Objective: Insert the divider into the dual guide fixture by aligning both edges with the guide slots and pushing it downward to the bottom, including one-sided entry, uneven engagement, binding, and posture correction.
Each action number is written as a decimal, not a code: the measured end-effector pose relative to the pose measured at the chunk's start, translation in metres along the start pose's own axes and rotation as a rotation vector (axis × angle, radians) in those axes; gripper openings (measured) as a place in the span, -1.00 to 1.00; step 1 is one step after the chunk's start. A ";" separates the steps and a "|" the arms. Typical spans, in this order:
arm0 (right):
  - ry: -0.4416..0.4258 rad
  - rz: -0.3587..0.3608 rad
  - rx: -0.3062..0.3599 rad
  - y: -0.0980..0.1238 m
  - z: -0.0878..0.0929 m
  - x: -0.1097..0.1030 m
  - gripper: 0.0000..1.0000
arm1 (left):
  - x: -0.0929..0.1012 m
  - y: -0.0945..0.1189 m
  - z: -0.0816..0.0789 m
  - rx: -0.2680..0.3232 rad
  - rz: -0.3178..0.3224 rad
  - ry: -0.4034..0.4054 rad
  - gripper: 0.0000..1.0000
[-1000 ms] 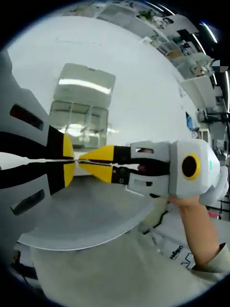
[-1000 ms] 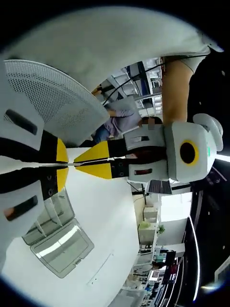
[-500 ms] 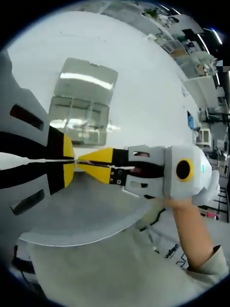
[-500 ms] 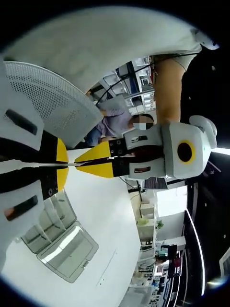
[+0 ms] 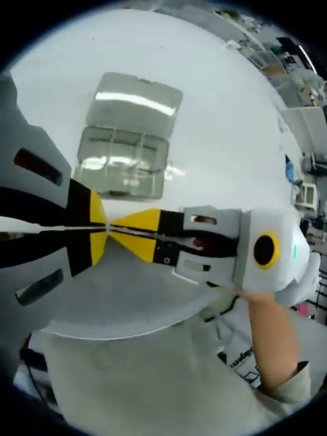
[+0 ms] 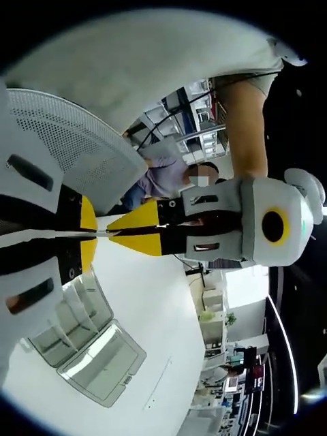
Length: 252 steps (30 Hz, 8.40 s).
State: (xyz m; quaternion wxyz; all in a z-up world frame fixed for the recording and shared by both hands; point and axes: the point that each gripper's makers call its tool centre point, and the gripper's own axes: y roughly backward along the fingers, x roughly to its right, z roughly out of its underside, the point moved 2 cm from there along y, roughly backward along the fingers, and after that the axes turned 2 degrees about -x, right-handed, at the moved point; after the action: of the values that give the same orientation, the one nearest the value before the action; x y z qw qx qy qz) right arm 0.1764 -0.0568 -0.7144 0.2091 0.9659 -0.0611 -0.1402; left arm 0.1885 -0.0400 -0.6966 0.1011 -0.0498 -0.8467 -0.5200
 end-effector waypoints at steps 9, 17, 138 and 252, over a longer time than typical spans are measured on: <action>-0.020 0.031 -0.002 0.003 0.001 0.004 -1.00 | -0.003 -0.001 0.004 -0.049 -0.001 -0.027 -1.00; 0.021 0.083 -0.064 0.007 0.008 0.009 -0.64 | -0.019 -0.002 0.016 -0.137 -0.051 -0.064 -1.00; 0.021 0.285 -0.225 0.050 0.042 0.021 -0.05 | -0.104 -0.057 0.045 -0.431 -0.211 -0.093 -1.00; 0.013 0.289 -0.239 0.069 0.051 0.049 0.02 | -0.053 -0.023 0.035 0.445 -0.526 0.450 -0.15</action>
State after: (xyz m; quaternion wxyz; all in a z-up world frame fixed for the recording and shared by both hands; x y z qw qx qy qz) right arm 0.2038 -0.1476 -0.7424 0.3406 0.9162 -0.1808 -0.1089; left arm 0.2317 -0.0185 -0.7436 0.1556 0.3065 -0.8791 -0.3301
